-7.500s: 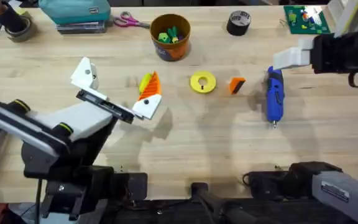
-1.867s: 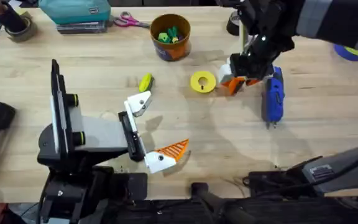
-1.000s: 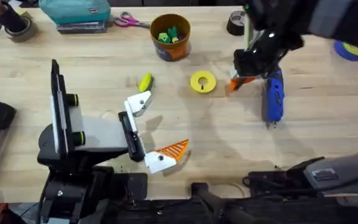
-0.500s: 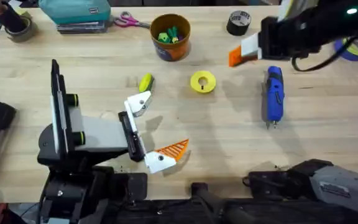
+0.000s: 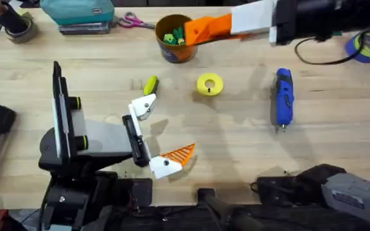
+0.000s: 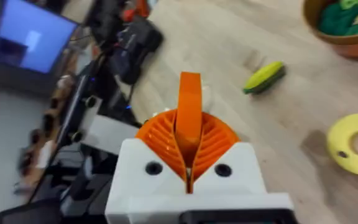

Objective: Pick up the gripper from the table and insert it into the empty holder that is missing its gripper. Then pick up a screw, insert it into the mounting hole, and use the screwdriver to tighten it. Finally, clean up the table by picking up the vegetable and placing it into the bucket.

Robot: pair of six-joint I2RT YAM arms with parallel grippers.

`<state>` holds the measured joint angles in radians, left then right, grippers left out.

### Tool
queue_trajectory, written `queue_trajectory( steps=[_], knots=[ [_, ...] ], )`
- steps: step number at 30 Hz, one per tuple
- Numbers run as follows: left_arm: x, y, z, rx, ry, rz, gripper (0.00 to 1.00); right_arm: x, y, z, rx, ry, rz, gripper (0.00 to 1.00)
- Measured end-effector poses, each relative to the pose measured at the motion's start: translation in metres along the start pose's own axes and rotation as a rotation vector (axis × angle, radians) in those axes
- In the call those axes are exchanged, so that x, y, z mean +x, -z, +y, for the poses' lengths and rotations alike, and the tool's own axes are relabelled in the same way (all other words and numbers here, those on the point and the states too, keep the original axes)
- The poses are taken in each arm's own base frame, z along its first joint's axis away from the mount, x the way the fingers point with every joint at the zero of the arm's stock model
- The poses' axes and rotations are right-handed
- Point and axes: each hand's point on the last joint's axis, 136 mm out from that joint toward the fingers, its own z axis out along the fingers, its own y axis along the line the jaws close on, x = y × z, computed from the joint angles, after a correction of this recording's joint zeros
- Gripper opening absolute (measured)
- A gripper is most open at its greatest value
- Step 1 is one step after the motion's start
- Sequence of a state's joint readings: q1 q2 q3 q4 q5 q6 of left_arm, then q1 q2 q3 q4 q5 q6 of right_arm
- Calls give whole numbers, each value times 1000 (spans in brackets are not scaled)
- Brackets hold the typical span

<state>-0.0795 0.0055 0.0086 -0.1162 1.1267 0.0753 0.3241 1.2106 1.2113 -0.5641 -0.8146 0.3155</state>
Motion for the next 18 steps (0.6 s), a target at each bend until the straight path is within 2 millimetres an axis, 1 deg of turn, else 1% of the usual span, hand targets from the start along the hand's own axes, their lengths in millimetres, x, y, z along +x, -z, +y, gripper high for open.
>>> queue_trajectory(
  steps=[3, 7, 12, 15, 18],
  knots=[
    [0, 0, 0, 0, 0, 0, 985, 9, -9, 2, -100, -26, 11, 9],
    [0, 0, 0, 0, 0, 0, 986, 15, -16, 0, -225, -47, -4, 9],
    [0, 0, 0, 0, 0, 0, 985, 24, -16, -11, -353, -80, -44, 9],
    [0, 0, 0, 2, 0, 0, 986, 36, -15, -19, -397, -114, -53, 9],
    [0, 0, -1, 3, 0, 0, 985, 51, -15, -23, -435, -146, -55, 9]
  ],
)
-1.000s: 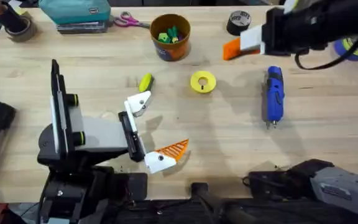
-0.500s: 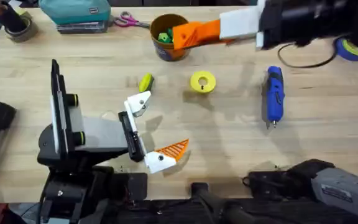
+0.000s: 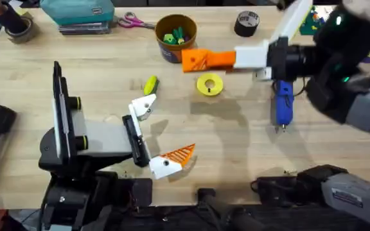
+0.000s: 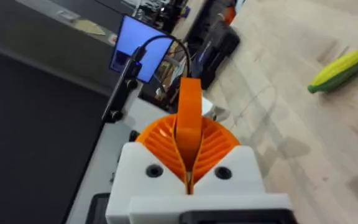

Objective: Pick up the gripper from the table and insert it into the empty holder that is missing its gripper. Then pick up a screw, insert it into the mounting hole, and use the screwdriver to tighten it. Finally, clean up the table by picking up the vegetable and placing it into the bucket.

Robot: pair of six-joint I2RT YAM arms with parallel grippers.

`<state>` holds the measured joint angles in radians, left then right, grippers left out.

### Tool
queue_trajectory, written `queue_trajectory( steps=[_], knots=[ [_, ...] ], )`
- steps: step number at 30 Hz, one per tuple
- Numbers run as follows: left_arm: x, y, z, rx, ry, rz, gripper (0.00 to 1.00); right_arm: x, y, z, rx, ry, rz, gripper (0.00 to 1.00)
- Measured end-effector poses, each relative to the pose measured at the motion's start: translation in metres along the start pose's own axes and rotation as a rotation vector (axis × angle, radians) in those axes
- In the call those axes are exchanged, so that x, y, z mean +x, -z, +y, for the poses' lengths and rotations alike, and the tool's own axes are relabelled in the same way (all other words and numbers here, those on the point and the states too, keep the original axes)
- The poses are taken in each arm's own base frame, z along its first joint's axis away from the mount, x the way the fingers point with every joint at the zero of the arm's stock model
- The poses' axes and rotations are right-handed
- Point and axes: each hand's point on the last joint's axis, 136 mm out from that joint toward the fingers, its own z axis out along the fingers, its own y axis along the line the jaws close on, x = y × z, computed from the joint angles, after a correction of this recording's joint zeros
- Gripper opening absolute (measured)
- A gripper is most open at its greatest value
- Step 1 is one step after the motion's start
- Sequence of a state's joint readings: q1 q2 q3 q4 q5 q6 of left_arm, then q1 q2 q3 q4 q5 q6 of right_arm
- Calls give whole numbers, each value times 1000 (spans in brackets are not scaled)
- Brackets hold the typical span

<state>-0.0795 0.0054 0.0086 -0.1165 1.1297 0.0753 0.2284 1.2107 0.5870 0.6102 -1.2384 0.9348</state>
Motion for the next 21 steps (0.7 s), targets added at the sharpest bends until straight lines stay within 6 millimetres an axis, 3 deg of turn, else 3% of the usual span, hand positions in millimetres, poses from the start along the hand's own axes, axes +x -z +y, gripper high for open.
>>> queue_trajectory(
  steps=[7, 13, 21],
  knots=[
    [0, 0, 0, 0, 0, 0, 985, 34, 6, -4, -63, -72, -6, 9],
    [0, 0, 0, 0, 0, 0, 986, 61, 10, -21, -53, -244, 10, 9],
    [0, 0, 0, 0, 0, 0, 986, 74, 6, -26, -54, -296, 39, 9]
  ],
)
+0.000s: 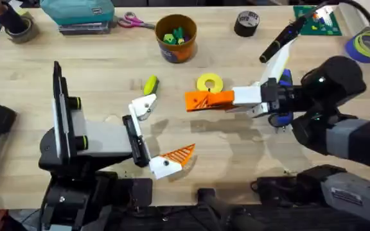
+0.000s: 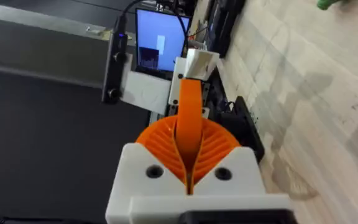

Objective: Pick up the gripper from the table and insert it into the empty holder that is missing its gripper. Then pick up a screw, insert it into the mounting hole, and use the screwdriver to tighten it. Finally, clean up the table by picking up the vegetable and placing it into the bucket.

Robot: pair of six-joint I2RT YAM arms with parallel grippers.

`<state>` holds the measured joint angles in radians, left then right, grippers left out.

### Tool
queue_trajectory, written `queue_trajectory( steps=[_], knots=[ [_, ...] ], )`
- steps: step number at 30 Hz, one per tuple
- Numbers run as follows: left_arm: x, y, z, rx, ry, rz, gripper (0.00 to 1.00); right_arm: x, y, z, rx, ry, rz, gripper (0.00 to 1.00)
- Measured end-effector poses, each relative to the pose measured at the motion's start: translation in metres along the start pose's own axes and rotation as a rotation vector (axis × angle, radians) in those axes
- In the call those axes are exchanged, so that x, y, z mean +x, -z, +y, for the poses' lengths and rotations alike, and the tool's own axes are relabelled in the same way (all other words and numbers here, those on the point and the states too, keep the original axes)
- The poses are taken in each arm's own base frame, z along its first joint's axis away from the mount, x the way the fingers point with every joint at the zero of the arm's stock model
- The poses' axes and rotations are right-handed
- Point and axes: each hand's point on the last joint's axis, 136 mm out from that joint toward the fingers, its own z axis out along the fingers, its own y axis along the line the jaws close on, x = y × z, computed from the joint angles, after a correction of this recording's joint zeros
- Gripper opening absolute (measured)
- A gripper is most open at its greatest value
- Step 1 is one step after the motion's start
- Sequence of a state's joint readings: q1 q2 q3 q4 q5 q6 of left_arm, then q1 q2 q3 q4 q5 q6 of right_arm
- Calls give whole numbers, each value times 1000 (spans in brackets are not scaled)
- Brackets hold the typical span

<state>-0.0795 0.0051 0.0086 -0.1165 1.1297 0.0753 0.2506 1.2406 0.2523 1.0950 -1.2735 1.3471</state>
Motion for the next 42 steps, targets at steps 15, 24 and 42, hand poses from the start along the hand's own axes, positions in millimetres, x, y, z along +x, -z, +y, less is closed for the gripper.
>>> queue_trajectory(
  steps=[15, 24, 42],
  knots=[
    [0, 0, 0, 0, 0, 0, 986, 8, -16, -38, 14, -113, 65, 9],
    [0, 0, 0, 0, 0, 0, 986, -2, -42, -28, -21, -74, 164, 9],
    [0, 0, 0, 0, 0, 0, 986, 4, -61, -21, -47, -65, 257, 9]
  ],
)
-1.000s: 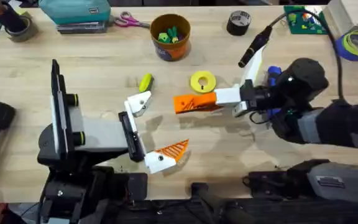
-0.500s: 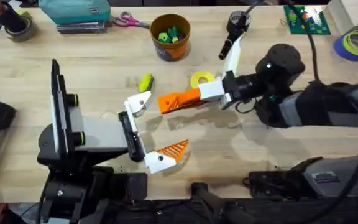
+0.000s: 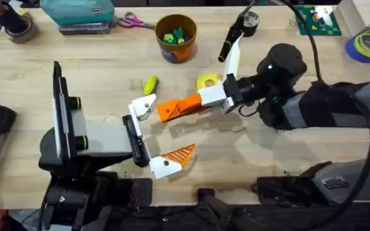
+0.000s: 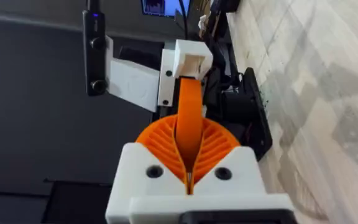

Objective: Pick up the gripper from the table and insert it into the empty holder that is missing its gripper. Then pick up a screw, insert it into the mounting hole, and use the screwdriver to tighten it. Finally, clean up the table by picking up the vegetable and placing it into the bucket.

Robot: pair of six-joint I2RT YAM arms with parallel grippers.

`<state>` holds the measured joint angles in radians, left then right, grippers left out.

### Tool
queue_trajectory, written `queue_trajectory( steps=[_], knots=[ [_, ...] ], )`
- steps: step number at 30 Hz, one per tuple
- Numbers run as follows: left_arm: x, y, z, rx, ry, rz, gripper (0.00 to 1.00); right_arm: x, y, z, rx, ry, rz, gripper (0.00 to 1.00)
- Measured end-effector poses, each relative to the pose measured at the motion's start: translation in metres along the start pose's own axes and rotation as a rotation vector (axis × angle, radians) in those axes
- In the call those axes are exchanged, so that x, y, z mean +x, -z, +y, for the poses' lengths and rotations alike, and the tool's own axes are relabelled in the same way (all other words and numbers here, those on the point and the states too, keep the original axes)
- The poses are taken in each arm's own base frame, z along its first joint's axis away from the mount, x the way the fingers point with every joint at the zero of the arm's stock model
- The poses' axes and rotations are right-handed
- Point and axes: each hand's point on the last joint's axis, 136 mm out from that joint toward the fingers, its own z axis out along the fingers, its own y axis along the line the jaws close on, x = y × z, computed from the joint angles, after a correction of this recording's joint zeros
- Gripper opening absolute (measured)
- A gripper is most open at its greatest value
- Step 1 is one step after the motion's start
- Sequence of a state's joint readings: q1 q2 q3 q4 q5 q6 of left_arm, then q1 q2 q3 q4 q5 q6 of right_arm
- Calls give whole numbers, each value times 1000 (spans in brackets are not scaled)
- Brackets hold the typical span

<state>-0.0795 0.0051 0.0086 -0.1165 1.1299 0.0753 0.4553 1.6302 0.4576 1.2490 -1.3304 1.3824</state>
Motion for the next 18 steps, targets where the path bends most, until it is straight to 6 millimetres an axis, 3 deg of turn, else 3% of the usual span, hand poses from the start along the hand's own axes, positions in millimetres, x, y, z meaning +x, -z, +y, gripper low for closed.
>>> queue_trajectory(
  steps=[18],
  knots=[
    [0, 0, 0, 0, 0, 0, 986, 0, -1, 0, -1, -23, 2, 9]
  ],
)
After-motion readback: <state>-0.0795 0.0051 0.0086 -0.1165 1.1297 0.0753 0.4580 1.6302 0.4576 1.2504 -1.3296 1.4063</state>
